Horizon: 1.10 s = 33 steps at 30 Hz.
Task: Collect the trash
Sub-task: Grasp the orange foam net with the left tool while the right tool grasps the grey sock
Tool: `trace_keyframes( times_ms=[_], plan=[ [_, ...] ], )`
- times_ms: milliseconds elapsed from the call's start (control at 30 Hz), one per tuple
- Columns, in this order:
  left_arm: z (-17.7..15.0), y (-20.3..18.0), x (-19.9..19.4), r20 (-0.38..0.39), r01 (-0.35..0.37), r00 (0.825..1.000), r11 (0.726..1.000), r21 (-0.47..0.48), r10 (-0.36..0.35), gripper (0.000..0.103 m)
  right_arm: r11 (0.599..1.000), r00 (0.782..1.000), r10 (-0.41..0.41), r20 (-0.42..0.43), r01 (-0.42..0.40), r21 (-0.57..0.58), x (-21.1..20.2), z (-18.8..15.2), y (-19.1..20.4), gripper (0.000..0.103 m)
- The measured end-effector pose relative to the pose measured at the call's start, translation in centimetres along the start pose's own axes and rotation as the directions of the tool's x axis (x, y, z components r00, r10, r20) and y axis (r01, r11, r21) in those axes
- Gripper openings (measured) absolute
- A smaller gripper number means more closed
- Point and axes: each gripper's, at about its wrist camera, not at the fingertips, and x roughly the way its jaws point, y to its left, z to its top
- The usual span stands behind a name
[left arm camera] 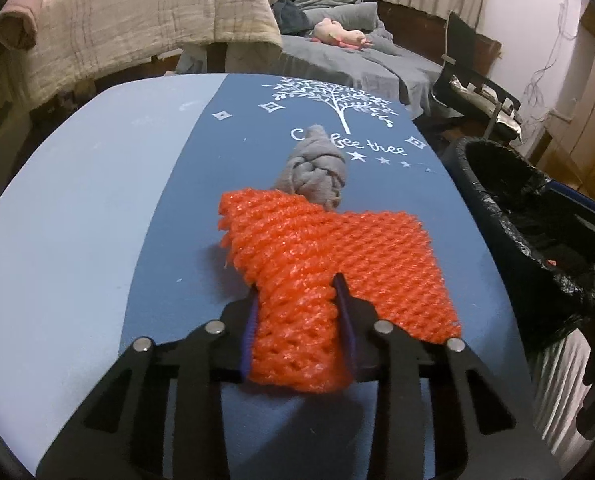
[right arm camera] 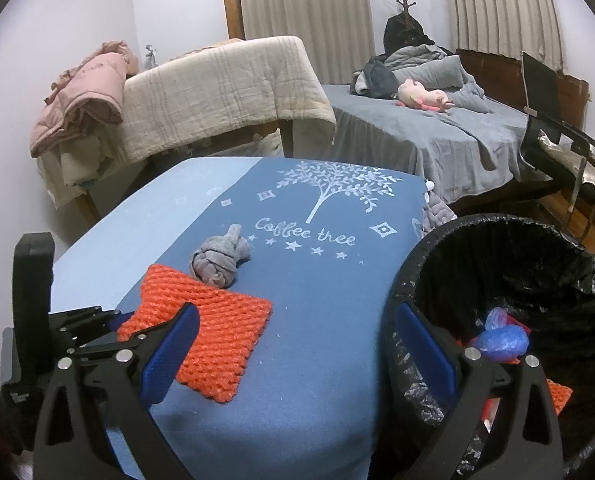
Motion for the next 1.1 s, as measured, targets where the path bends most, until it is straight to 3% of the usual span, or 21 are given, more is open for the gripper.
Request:
trace_keyframes(
  times_ms=[433,633,833,1100],
  plan=[
    [1.9,1.3,-5.2,0.140,0.000,0.990,0.999,-0.045,0.007,0.028,1.000,0.999,0.012,0.040,-0.012,-0.013,0.6,2.1,1.1,0.097],
    [3.7,4.2,-7.4,0.220,-0.065,0.972,0.992,-0.104,0.087,0.028,0.999,0.999,0.026,0.047,-0.025,-0.025,1.8,3.1,2.3,0.097],
    [5.4,7.1,-7.4,0.241,-0.144,0.954,0.976,-0.164,0.181,0.028,0.999,0.999,0.041,0.028,-0.041,-0.019,4.4,3.8,3.6,0.097],
    [5.8,8.9,-5.4,0.212,-0.188,0.952,0.968,-0.169,0.222,0.029,1.000,1.000,0.009,-0.025,-0.010,-0.023,8.8,3.9,5.4,0.097]
  ],
)
